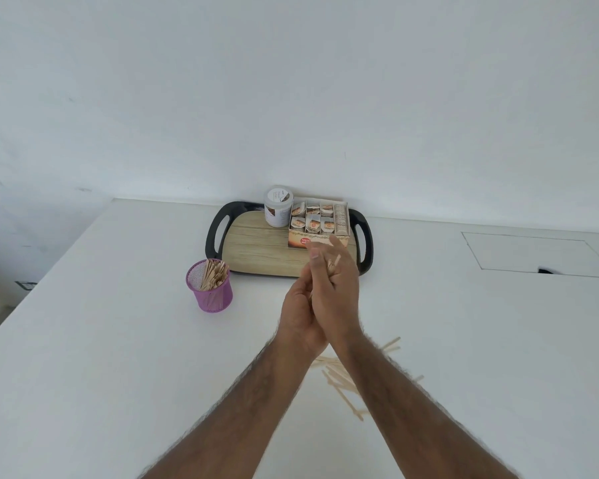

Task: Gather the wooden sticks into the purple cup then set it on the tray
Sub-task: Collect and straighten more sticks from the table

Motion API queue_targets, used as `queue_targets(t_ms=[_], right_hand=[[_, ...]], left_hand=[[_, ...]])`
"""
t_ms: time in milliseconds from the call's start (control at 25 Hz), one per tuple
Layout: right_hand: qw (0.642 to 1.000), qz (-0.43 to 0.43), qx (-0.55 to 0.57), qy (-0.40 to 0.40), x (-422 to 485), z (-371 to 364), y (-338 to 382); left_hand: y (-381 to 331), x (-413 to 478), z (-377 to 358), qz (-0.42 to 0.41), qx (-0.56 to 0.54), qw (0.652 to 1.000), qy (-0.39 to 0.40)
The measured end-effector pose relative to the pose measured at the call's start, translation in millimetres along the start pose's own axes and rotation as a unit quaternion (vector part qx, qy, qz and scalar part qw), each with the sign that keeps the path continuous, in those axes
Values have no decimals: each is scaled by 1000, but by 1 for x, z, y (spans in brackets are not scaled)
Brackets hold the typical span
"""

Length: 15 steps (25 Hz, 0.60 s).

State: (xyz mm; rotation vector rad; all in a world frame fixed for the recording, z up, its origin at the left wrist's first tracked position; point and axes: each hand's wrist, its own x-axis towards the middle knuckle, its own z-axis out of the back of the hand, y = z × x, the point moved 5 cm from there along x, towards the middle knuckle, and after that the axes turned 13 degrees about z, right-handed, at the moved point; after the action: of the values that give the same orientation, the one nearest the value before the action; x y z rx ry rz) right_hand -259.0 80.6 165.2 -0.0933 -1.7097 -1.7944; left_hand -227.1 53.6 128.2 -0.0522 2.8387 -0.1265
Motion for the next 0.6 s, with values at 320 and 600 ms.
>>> queue_targets(t_ms=[320,600], right_hand=[[997,-64,50,17,-4,14,-14],[994,-80,54,-48,4,47,-22]], left_hand=[[-12,-6,33,-38,306,919,-246],[-35,-26,33,-182,436,804,-360]])
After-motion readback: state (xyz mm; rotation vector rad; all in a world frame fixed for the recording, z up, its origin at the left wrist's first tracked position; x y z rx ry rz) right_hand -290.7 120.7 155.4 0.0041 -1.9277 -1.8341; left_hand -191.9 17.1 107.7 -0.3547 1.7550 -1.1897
